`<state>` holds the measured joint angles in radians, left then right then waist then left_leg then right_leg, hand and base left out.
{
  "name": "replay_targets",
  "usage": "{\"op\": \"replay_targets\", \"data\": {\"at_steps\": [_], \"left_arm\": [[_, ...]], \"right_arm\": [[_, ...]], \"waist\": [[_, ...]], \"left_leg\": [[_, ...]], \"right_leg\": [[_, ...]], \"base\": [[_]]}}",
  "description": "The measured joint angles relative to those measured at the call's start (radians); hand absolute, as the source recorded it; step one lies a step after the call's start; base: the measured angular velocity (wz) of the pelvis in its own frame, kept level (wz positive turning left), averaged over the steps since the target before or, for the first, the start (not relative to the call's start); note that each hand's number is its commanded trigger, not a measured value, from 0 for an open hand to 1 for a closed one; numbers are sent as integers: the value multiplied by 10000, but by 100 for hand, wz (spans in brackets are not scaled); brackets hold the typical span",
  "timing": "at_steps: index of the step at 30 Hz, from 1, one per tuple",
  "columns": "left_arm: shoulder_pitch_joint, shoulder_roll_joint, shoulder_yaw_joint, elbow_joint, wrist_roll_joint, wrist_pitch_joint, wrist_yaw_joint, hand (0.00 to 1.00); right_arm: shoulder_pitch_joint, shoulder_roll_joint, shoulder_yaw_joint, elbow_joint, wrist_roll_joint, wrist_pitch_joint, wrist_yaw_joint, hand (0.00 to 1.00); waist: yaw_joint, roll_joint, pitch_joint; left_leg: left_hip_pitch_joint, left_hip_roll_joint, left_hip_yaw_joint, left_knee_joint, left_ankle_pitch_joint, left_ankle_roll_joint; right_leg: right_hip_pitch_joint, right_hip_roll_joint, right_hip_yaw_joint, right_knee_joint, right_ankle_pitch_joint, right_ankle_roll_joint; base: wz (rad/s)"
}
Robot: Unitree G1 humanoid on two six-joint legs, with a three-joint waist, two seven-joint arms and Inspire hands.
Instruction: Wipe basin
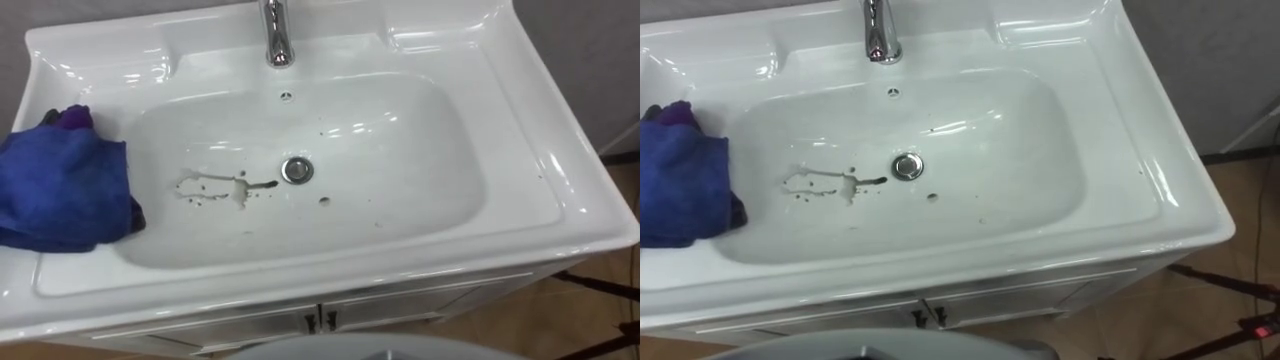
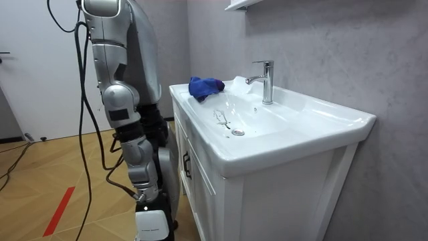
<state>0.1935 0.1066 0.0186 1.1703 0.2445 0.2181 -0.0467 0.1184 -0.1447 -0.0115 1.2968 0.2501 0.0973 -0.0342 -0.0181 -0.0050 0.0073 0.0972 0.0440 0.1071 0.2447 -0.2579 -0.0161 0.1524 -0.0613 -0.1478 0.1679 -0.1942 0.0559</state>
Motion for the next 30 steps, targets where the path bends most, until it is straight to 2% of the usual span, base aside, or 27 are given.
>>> {"op": "replay_targets", "data": {"at_steps": [3,7,11,17,21,24,27,30], "left_arm": [[-2,-5,282,68,-302,19,96,0],[325,-23,977,52,-1104,5,400,0],[508,11,1416,59,-1929,-1,830,0],[635,91,2226,53,-3349,-163,1502,0],[726,418,3274,-102,-4057,-183,2124,0],[653,712,4152,-164,-4211,-418,2819,0],[824,825,4789,-699,-4536,-678,3516,0],[827,1099,5536,-1514,-4745,-741,4490,0]], "right_arm": [[-35,-1,-16,163,3,6,4,0],[-87,-38,-119,239,-88,67,6,0],[-96,-119,-120,228,-152,147,15,0],[-35,-320,-138,206,-151,275,23,0],[-15,-559,-509,202,-277,367,10,0],[-40,-699,-612,206,-282,352,25,0],[-20,-788,-632,162,-284,346,18,0],[-44,-804,-1078,62,-367,314,-47,0]], "waist": [[-3,38,-32],[1,112,-54],[37,189,-36],[313,395,-23],[595,618,-17],[845,708,-4],[1071,783,12],[1118,898,-46]], "left_leg": [[24,0,-31,-58,0,0],[15,-9,-47,-32,1,0],[-11,-34,-148,-56,1,1],[24,-50,-267,-46,4,2],[21,-64,-332,-46,13,-3],[22,-89,-428,-70,42,-10],[-2,-106,-465,-72,51,-6],[-54,-156,-688,-53,66,-1]], "right_leg": [[45,-1,-57,-7,0,-1],[62,-4,-99,-10,1,-1],[80,-31,-311,-3,0,-1],[230,-52,-493,-6,0,-1],[222,-52,-538,2,0,0],[236,-62,-608,-14,-2,3],[302,-69,-622,-25,-2,3],[292,-93,-835,-33,-5,6]], "base": [[2],[0],[8],[5],[4],[8],[5],[18]]}}
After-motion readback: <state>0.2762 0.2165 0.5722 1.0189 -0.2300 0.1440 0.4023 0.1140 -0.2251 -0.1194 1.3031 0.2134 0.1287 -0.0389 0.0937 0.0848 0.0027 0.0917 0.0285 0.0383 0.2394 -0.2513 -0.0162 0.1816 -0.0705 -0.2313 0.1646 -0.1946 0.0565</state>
